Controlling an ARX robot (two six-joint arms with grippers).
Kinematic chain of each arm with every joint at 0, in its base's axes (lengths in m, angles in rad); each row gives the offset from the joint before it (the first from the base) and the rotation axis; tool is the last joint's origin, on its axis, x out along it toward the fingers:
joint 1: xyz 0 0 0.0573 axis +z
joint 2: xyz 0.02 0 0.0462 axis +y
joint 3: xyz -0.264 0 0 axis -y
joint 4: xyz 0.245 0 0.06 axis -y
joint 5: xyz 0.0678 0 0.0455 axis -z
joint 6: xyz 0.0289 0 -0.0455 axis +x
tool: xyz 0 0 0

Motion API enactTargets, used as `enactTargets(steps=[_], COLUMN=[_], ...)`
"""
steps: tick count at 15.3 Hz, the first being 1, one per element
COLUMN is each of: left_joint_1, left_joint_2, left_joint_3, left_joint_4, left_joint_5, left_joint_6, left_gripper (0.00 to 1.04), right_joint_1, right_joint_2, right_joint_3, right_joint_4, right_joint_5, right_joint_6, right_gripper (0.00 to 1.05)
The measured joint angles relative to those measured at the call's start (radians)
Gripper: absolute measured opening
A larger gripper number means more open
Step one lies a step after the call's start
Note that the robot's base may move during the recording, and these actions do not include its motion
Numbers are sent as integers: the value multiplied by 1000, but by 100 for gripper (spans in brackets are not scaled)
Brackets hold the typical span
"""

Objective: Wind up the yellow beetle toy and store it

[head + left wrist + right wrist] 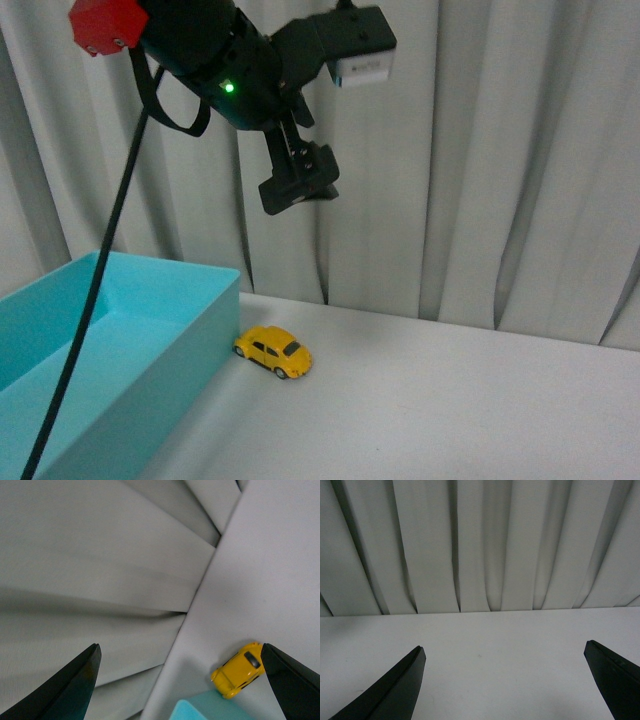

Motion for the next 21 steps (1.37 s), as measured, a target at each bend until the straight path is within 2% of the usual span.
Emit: enactTargets(steps=[1, 3, 4, 5, 7, 9, 18, 20, 21], left_joint_1=[-10, -15, -12, -12, -8, -21, -24, -10, 23], left_joint_2=[50, 139, 184, 226, 309, 389, 478, 512, 572], left_joint_3=[68, 167, 207, 246, 317, 369, 383, 383, 382], left_joint_4=[-82, -206, -253, -304, -377, -407, -372, -352, -353], left_joint_5=[-20, -121, -165, -200, -286, -319, -322, -318, -304], left_joint_6=[118, 406, 505, 529, 485, 391, 314, 301, 273], left_gripper=[98, 98, 98, 98, 98, 98, 98, 98, 98], right_joint_1=[0, 0, 0, 0, 0, 0, 0, 0, 0], right_joint_2=[0, 0, 0, 0, 0, 0, 0, 0, 0], right_joint_3=[0, 0, 0, 0, 0, 0, 0, 0, 0], right_joint_4=[0, 0, 0, 0, 0, 0, 0, 0, 0], right_joint_5=[0, 0, 0, 0, 0, 0, 0, 0, 0], right_joint_6=[0, 0, 0, 0, 0, 0, 0, 0, 0], right_gripper=[98, 98, 98, 98, 98, 98, 98, 98, 98])
